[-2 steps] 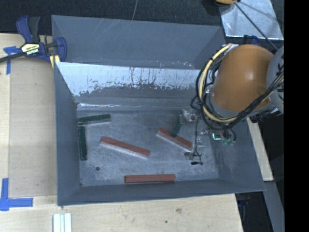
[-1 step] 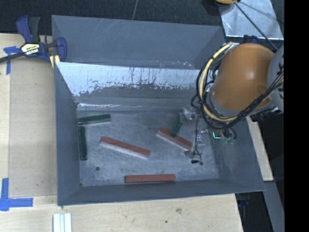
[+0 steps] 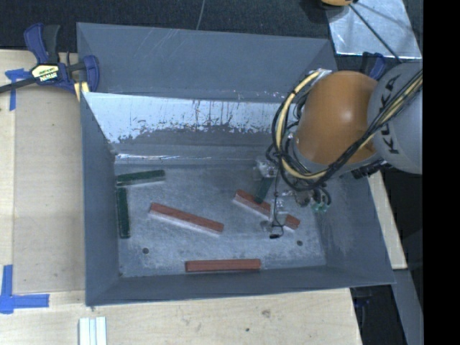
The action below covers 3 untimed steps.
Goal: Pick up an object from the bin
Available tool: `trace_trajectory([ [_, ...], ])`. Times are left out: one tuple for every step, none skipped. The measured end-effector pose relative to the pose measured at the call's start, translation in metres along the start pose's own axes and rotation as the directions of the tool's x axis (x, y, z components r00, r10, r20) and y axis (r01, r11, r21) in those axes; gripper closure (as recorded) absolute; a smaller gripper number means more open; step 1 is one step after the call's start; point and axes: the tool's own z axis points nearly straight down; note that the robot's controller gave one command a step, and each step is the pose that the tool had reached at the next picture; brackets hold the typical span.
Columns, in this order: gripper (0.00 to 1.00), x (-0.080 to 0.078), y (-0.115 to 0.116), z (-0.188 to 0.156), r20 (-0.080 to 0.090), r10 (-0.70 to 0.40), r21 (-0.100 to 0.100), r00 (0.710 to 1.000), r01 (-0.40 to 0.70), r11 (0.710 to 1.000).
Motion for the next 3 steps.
trace_trajectory([
  [0.00, -0.016, -0.014, 0.058, -0.007, 0.024, -0.001, 1.000, -0.024, 1.000],
  [1.00, -0.002, -0.019, 0.085, -0.007, 0.149, 0.000, 0.989, -0.149, 0.989],
  [1.00, -0.002, -0.019, 0.085, -0.007, 0.149, 0.001, 0.989, -0.149, 0.989],
])
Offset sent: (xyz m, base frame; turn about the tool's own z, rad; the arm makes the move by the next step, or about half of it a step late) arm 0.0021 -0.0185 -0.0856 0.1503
